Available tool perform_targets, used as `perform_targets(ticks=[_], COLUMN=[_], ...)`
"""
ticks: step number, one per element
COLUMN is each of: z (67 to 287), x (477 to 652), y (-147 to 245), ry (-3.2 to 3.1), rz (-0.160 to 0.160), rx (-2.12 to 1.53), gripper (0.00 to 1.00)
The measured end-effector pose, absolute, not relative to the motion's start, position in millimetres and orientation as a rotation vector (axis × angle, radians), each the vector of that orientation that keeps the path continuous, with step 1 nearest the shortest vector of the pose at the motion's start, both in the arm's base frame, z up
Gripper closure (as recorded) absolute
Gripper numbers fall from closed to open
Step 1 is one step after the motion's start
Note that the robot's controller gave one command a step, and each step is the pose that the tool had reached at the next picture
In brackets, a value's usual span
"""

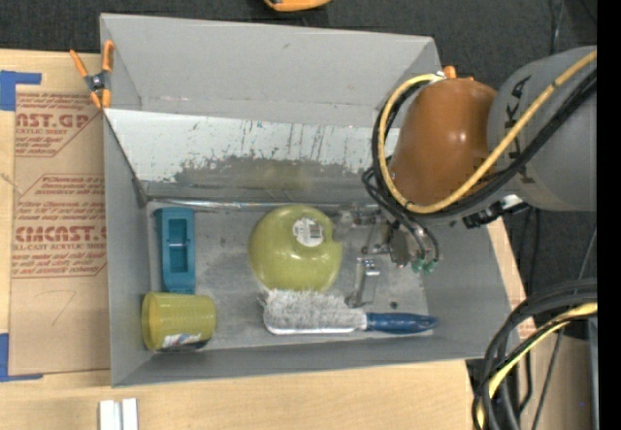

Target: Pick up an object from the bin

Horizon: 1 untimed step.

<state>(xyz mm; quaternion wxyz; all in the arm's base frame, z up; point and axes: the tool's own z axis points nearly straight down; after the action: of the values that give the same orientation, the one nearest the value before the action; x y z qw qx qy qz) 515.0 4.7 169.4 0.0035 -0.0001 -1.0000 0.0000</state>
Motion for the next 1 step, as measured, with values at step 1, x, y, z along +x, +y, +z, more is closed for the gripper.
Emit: perform_targets(ticks=[1], z=[173.9], x=[516.8], y=[4.7], ry=[-3.143], rz=[0.000], rx=[0.000], gripper=[0.00])
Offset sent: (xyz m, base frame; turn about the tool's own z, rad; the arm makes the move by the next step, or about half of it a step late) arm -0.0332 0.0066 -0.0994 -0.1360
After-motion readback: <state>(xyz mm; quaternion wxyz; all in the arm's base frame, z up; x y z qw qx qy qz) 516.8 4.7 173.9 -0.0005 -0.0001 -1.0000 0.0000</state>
